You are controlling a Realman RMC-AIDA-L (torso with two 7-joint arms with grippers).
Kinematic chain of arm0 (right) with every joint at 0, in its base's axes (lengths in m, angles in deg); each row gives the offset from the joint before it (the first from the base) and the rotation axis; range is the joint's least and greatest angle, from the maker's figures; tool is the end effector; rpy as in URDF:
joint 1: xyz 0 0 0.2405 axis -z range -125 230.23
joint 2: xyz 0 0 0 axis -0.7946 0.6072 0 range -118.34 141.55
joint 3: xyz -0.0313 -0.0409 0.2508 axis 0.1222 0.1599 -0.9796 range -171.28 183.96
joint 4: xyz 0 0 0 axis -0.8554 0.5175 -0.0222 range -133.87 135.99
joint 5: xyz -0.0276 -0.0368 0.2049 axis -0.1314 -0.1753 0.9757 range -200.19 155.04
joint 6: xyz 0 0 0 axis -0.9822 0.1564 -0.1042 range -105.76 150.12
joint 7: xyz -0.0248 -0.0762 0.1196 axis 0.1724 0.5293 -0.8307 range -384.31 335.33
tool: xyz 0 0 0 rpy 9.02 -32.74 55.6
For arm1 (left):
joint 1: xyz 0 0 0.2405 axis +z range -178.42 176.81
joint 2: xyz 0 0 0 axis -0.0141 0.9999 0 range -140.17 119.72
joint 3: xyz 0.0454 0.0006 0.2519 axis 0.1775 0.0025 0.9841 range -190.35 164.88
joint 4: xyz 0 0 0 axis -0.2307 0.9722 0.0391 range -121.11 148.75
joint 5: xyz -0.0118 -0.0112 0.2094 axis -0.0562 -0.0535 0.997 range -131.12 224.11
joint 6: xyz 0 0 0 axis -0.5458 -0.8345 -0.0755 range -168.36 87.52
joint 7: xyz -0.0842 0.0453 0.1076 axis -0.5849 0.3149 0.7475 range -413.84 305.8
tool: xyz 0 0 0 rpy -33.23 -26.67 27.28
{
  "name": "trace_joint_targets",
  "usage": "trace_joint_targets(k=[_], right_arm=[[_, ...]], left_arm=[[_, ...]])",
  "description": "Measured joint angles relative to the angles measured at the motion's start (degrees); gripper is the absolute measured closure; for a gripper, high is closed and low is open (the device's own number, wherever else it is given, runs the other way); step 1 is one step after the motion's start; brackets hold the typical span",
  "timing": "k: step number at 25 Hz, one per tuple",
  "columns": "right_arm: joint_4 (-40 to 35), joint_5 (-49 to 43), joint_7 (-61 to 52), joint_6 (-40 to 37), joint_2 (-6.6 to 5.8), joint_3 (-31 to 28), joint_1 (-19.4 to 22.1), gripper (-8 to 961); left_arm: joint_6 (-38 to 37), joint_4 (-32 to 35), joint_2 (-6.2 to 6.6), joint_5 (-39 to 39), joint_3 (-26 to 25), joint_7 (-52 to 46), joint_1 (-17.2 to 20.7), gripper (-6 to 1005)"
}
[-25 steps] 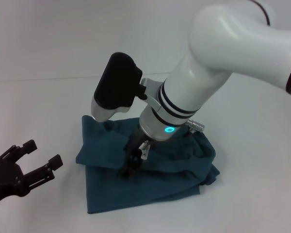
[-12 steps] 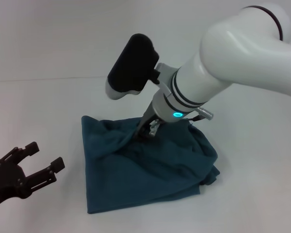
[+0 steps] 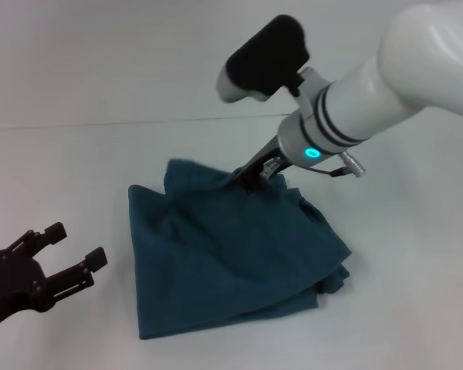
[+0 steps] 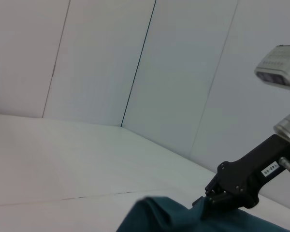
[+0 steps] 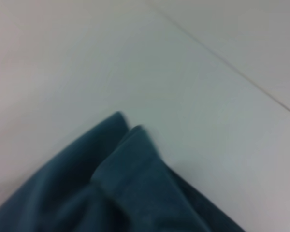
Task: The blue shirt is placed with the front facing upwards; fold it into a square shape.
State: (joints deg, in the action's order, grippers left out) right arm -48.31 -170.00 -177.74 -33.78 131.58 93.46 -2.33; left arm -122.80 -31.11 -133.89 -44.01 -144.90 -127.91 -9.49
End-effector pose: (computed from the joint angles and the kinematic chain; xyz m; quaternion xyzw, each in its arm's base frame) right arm 0.1139 0.4376 -0.0689 -0.9216 0.2603 -0.0988 0.2705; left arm -0.3125 0.2666 0.0121 -0.8485 -0.2867 -0.3370 0.2904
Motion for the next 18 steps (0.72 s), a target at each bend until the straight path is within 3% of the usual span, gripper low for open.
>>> trace_joint_targets(k=[2,13,18], right_arm=[[1.63,-0.03,-0.02,0.96,-0.17,-2.03,-0.01,921],[5.39,-3.73,-1.15,0.68,-0.37,-9.72,1.05,920],[5.51,-3.80,-3.42,-0.87,-0.37,-10.10,2.09,820]], left_arm=[[0.07,0.06,-0.04,0.01,0.10,0.07,-0.01,30],[0.30,0.79,-0.04,0.03,0.34,0.32,-0.10,31],[-0.19,0.82,-0.07,1.38,0.60,0.38,-0.57,31]])
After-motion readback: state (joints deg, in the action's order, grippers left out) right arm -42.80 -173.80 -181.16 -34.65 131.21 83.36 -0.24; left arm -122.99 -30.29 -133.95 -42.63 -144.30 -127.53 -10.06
